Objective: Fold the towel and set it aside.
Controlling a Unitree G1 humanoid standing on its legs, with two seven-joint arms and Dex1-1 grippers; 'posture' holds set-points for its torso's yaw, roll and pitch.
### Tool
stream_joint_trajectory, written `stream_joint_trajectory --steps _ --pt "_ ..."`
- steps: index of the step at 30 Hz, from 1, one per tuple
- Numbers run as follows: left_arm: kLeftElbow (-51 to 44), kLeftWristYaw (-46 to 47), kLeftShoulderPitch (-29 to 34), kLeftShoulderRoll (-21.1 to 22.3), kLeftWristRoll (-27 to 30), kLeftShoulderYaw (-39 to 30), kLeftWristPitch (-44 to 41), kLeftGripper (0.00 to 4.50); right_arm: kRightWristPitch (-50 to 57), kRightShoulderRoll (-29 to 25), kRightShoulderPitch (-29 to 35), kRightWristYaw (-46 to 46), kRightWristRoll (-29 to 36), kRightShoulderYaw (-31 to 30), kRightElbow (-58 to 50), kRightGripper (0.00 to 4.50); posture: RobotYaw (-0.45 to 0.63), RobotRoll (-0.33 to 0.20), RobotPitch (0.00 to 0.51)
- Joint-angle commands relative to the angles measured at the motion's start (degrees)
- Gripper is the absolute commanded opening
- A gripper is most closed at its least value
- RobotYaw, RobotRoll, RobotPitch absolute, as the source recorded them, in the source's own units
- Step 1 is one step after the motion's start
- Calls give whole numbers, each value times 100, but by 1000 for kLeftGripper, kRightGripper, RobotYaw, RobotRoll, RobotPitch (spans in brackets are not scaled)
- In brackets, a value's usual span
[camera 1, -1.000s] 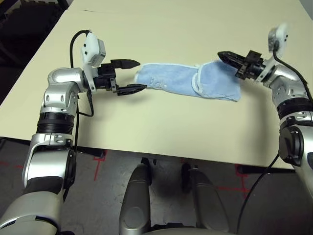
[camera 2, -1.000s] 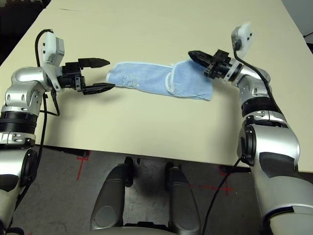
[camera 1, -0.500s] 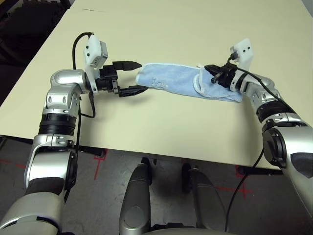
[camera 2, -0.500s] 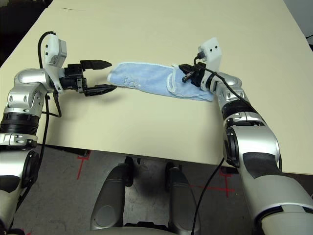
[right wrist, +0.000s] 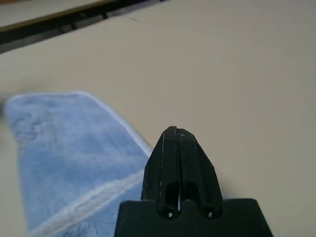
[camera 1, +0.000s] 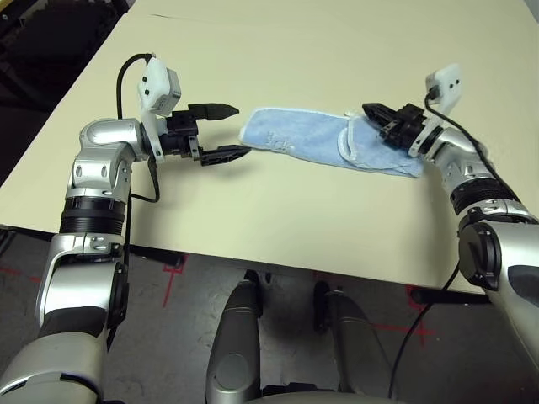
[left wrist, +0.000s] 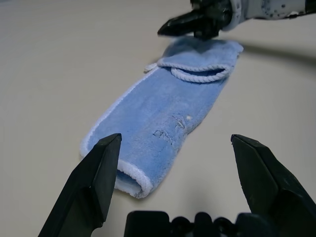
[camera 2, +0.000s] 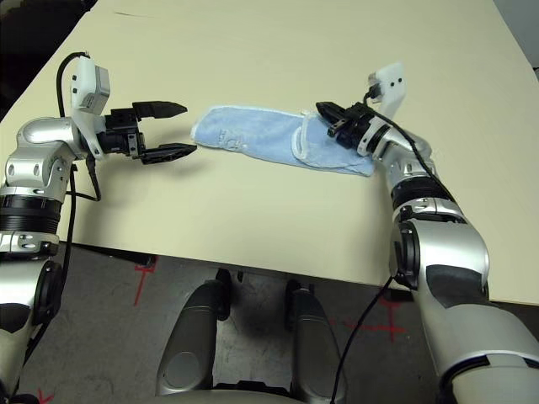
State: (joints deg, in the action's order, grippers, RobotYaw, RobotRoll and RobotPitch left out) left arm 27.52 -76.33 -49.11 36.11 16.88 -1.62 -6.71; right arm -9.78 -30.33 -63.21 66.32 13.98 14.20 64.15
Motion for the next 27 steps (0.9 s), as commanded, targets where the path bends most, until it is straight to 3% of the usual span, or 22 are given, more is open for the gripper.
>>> stream_joint_trajectory --steps 1,8,24,27 --pt "-63 -31 98 -42 66 6 57 4500 -117 -566 135 961 56 -93 -439 30 60 0 276" --pt "94 -93 29 -50 40 19 129 4500 -287 -1269 978 2293 -42 -524 -1047 30 37 0 275" --pt "57 -70 88 -63 50 2 61 4500 -143 -1904 1478 2618 -1 -804 -1175 30 39 0 273" --pt "-12 74 200 -41 117 -109 -77 4500 51 -1952 1629 2618 96 -686 -1432 647 27 0 273"
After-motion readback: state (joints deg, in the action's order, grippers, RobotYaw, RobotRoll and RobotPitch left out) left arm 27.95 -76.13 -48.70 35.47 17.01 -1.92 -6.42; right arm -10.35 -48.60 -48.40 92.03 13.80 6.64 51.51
